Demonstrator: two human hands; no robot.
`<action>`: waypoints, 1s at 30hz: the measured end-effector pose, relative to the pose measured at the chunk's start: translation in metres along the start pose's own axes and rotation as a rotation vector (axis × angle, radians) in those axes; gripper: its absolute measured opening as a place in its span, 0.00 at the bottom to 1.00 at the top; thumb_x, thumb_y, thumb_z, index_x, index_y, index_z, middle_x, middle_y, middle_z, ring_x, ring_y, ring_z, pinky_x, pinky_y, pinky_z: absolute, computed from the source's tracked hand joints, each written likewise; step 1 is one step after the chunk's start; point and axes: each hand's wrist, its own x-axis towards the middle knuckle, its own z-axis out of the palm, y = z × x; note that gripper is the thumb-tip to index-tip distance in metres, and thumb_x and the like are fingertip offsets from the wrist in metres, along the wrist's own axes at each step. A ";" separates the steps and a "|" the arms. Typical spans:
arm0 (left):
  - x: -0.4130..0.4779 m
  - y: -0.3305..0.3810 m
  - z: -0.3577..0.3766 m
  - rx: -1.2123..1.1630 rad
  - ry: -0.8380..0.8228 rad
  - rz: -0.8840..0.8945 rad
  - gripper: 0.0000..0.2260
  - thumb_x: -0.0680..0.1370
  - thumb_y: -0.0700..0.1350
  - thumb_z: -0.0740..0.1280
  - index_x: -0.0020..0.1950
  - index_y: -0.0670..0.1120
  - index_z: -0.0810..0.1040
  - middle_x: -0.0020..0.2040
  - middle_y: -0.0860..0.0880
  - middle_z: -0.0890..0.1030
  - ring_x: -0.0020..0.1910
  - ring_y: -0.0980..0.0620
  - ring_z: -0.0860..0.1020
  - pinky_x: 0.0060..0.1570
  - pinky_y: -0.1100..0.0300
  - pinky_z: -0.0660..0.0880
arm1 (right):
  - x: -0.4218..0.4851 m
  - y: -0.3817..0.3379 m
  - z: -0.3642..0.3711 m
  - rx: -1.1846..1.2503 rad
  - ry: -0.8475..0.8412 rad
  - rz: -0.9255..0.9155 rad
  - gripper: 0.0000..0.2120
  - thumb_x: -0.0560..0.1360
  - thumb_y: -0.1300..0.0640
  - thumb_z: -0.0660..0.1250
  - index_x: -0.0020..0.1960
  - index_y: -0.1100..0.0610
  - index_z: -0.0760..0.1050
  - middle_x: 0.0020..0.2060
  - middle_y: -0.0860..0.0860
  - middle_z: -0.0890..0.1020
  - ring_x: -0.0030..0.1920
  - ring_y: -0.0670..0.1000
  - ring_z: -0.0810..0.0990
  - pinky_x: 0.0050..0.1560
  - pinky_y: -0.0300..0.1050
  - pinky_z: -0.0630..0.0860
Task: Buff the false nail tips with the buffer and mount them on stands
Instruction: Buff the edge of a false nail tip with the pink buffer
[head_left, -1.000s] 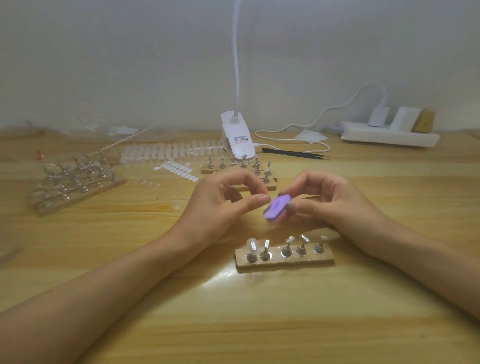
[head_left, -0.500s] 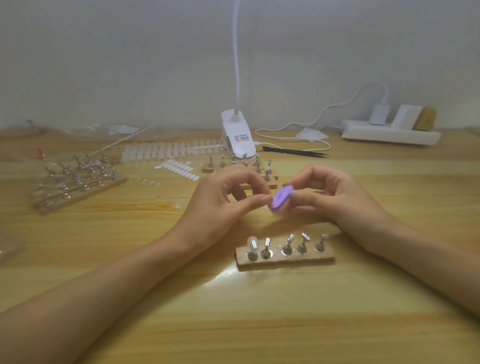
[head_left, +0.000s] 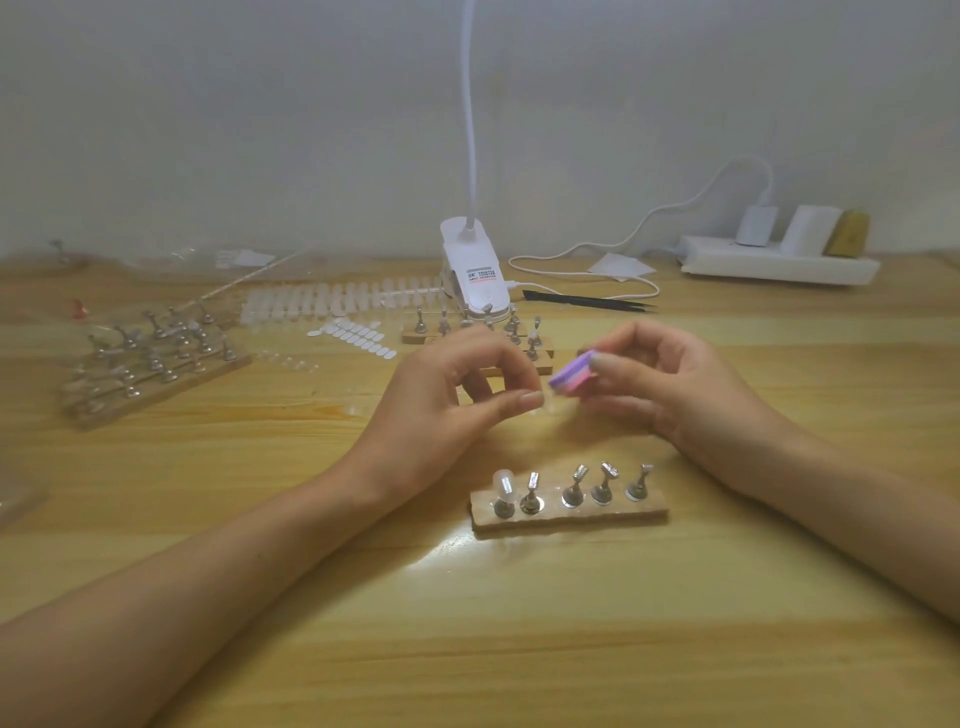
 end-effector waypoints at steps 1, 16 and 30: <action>0.000 0.000 0.000 0.003 0.001 0.003 0.06 0.73 0.39 0.74 0.40 0.48 0.80 0.41 0.57 0.79 0.38 0.61 0.76 0.41 0.72 0.70 | 0.001 -0.001 -0.001 0.018 0.001 0.008 0.09 0.71 0.58 0.72 0.49 0.61 0.77 0.46 0.58 0.86 0.47 0.55 0.87 0.47 0.42 0.82; -0.001 0.003 0.000 0.025 -0.017 0.020 0.06 0.73 0.40 0.74 0.40 0.49 0.81 0.39 0.59 0.79 0.37 0.61 0.75 0.37 0.75 0.68 | 0.001 -0.001 -0.002 -0.029 -0.075 0.028 0.07 0.70 0.55 0.74 0.46 0.57 0.81 0.47 0.60 0.86 0.49 0.57 0.87 0.48 0.43 0.82; 0.000 -0.001 -0.002 -0.164 -0.049 -0.227 0.06 0.74 0.47 0.73 0.40 0.47 0.81 0.30 0.61 0.77 0.28 0.60 0.68 0.29 0.71 0.65 | -0.003 0.001 0.001 -0.111 -0.040 -0.051 0.15 0.69 0.57 0.76 0.47 0.62 0.74 0.49 0.57 0.85 0.49 0.62 0.86 0.50 0.56 0.84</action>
